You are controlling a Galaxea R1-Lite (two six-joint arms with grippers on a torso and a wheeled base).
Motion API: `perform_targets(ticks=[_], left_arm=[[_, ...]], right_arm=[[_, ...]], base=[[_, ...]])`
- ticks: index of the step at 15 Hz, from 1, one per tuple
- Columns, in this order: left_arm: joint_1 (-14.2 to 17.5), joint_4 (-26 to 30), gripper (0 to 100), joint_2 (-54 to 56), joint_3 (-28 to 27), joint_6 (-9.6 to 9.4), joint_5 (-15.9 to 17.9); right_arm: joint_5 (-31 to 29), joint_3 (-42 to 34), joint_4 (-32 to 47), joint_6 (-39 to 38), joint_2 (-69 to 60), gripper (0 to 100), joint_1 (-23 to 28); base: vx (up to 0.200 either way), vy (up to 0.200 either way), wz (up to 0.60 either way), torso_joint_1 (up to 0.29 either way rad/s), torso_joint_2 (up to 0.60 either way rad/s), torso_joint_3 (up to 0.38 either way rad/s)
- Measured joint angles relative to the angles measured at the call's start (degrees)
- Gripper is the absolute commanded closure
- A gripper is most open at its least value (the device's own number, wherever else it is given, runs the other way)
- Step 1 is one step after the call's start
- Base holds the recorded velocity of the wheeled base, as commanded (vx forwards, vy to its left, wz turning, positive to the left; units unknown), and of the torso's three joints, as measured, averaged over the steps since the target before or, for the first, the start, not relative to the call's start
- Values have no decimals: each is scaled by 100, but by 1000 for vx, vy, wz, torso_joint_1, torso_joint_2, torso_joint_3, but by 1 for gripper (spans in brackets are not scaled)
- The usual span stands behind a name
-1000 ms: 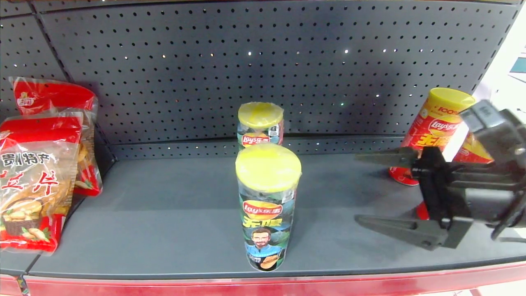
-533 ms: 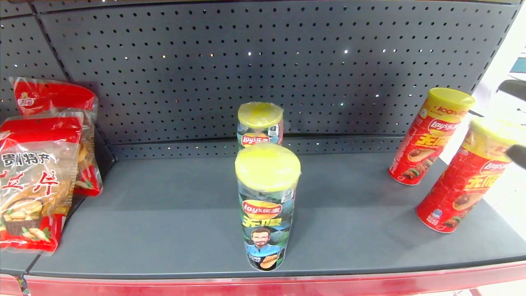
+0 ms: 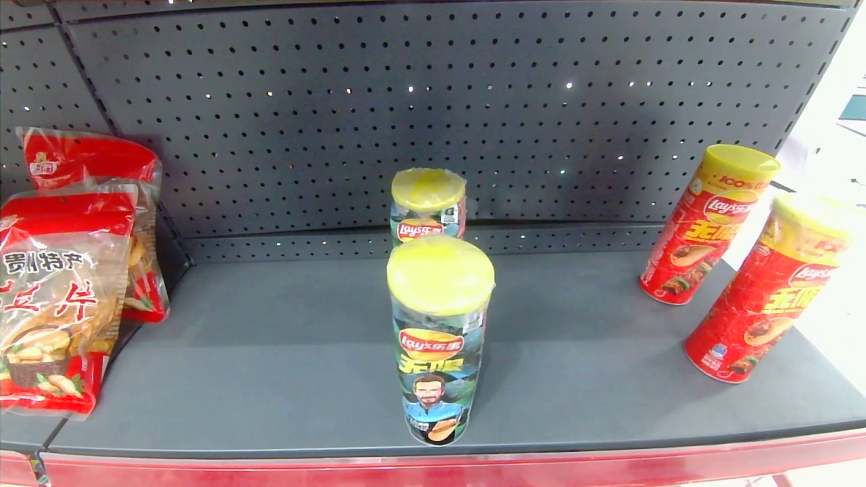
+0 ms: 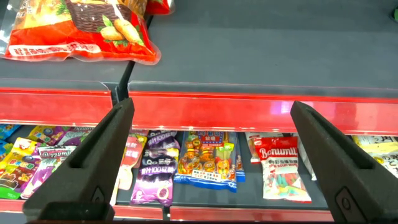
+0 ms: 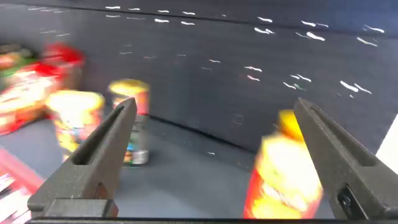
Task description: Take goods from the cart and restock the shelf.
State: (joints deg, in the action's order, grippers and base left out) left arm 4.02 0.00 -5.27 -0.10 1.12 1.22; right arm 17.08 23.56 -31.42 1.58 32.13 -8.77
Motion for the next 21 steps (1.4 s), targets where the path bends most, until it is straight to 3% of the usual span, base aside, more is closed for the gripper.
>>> perform_targets(ticks=[2, 4, 6, 11, 18, 20, 21], left_arm=[[0, 0, 0, 0, 0, -1, 0], [0, 0, 0, 0, 0, -1, 0], [0, 0, 0, 0, 0, 0, 1], [0, 0, 0, 0, 0, 0, 0], [0, 0, 0, 0, 0, -1, 0], [0, 0, 0, 0, 0, 0, 0], [-1, 0, 0, 0, 0, 0, 0]], right_arm=[[-200, -1034, -767, -110, -293, 0, 205], [-283, -1919, -1057, -180, -606, 0, 323], [-378, -2258, 73, -194, -1086, 0, 393], [-655, -2356, 2431, -63, -2304, 0, 404], [-758, -2352, 2866, -61, -2665, 0, 375], [-920, -2345, 2873, -61, -2677, 0, 351], [-1318, -2347, 2981, -77, -2679, 0, 350]], base=[[0, 0, 0, 0, 0, 0], [0, 0, 0, 0, 0, 0], [0, 0, 0, 0, 0, 0], [0, 0, 0, 0, 0, 0], [0, 0, 0, 0, 0, 0], [0, 0, 0, 0, 0, 0], [0, 0, 0, 0, 0, 0]])
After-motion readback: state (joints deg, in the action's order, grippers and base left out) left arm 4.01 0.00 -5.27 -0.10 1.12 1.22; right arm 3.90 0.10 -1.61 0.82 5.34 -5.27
